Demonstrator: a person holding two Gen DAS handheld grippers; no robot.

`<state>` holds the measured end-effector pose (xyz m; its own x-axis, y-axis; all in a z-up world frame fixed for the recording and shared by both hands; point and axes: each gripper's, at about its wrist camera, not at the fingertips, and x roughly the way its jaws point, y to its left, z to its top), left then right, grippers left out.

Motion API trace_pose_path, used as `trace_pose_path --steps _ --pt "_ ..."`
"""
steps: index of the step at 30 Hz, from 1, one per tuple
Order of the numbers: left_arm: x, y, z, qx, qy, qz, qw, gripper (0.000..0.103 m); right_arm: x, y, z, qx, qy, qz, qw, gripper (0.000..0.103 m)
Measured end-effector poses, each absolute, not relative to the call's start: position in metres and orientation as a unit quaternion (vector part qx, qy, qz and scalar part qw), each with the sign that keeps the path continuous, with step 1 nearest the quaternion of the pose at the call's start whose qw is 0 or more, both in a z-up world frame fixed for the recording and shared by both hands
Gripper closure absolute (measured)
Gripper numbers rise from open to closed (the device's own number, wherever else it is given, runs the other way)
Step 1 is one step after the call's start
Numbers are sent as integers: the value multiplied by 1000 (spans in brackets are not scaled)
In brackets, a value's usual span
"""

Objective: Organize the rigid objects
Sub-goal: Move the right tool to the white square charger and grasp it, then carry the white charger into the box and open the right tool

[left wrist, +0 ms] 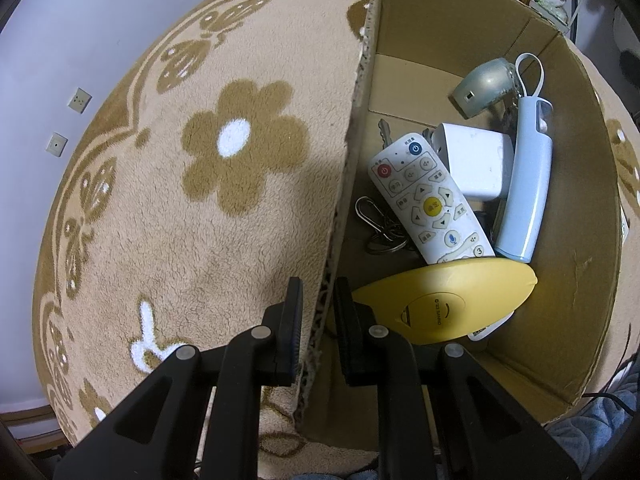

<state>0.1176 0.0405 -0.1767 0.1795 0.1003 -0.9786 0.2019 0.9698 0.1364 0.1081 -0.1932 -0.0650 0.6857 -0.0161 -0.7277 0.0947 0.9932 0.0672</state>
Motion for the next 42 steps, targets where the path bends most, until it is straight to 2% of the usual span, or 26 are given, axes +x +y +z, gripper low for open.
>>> trace_pose_path --steps 15,17,19,25,28,42 --pt "118 42 -177 119 640 -33 758 87 112 -234 -137 83 457 -56 884 3" --pt "118 41 -177 122 639 -33 758 87 111 -236 -145 86 459 -47 883 22" --pt "118 41 -177 121 640 -33 758 87 112 -235 -152 83 468 -42 879 25" --pt "118 41 -178 122 640 -32 758 87 116 -233 -171 85 488 -26 868 25" --pt "118 41 -178 120 641 -33 758 87 116 -233 -182 96 506 -16 857 41" --pt "119 42 -178 115 642 -34 757 87 115 -228 -161 79 487 -27 869 43"
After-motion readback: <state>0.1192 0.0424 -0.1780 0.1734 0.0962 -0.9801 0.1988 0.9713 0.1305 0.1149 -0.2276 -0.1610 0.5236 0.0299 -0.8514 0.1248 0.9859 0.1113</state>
